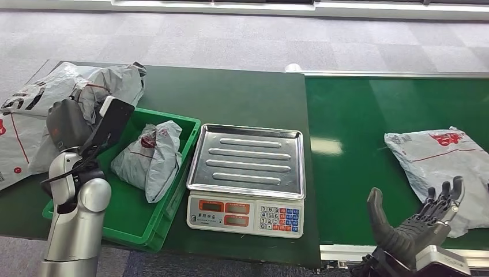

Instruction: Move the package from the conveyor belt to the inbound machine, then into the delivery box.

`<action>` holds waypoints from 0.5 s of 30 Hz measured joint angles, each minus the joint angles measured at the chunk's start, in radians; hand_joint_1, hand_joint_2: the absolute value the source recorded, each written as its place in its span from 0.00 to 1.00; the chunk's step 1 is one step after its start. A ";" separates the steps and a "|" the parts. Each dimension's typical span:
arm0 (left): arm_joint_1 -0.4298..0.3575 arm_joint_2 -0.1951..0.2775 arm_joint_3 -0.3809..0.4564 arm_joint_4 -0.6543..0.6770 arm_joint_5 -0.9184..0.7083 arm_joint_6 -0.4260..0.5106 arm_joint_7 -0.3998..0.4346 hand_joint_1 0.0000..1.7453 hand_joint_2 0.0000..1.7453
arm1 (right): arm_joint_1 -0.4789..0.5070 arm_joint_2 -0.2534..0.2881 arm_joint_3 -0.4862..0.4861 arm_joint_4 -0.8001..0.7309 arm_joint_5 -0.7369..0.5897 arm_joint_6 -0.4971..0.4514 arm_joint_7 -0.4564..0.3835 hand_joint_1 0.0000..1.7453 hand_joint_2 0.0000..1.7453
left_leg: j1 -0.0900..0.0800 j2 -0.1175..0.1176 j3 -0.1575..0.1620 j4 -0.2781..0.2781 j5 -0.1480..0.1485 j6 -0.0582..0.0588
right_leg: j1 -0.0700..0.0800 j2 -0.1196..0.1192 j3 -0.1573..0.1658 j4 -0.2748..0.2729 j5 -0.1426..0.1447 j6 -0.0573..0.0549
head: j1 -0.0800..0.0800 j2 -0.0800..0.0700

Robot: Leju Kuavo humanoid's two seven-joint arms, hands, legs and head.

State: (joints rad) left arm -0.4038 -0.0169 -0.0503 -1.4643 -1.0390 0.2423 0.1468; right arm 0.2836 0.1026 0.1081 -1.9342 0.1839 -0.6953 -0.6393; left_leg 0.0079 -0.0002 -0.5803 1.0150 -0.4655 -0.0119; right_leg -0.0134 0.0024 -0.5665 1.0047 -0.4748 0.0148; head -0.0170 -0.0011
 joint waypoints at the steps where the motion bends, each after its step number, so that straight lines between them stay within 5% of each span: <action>1: 0.006 0.002 0.019 0.018 0.002 0.000 -0.005 1.00 1.00 | 0.001 0.000 -0.002 -0.002 0.001 0.001 0.001 0.00 1.00 | 0.001 0.000 0.000 0.000 0.000 0.000 | 0.000 0.000 0.000 0.000 0.000 0.000 | 0.000 0.000; 5: 0.017 0.006 0.066 0.072 0.082 -0.111 0.020 1.00 1.00 | 0.004 0.000 -0.008 -0.005 0.006 0.009 0.005 0.00 1.00 | 0.001 -0.001 -0.001 0.000 0.000 0.000 | 0.000 0.000 0.000 0.000 0.000 0.000 | 0.000 0.000; 6: 0.023 0.007 0.077 0.090 0.120 -0.152 0.021 0.91 1.00 | 0.006 0.000 -0.010 -0.006 0.007 0.013 0.006 0.00 1.00 | 0.000 0.000 -0.001 0.000 0.000 0.000 | -0.001 0.000 0.000 0.000 0.000 0.000 | 0.000 0.000; 9: 0.058 0.009 0.111 0.142 0.251 -0.221 -0.043 0.16 1.00 | 0.017 0.000 -0.014 -0.008 0.008 0.020 0.005 0.00 1.00 | 0.000 0.000 -0.001 0.000 0.000 0.000 | -0.001 0.000 -0.001 0.000 0.000 0.000 | 0.000 0.000; 10: 0.072 0.009 0.120 0.152 0.295 -0.236 -0.070 0.00 1.00 | 0.021 0.000 -0.015 -0.009 0.007 0.021 0.003 0.00 1.00 | 0.000 0.000 -0.001 0.000 0.000 0.000 | -0.001 0.000 -0.001 0.000 0.000 0.000 | 0.000 0.000; 15: 0.125 0.008 0.132 0.155 0.382 -0.257 -0.096 0.00 1.00 | 0.035 0.000 -0.022 -0.009 0.005 0.025 0.001 0.00 1.00 | 0.000 0.000 -0.001 0.000 0.000 0.000 | 0.000 0.000 -0.001 0.000 0.000 0.000 | 0.000 0.000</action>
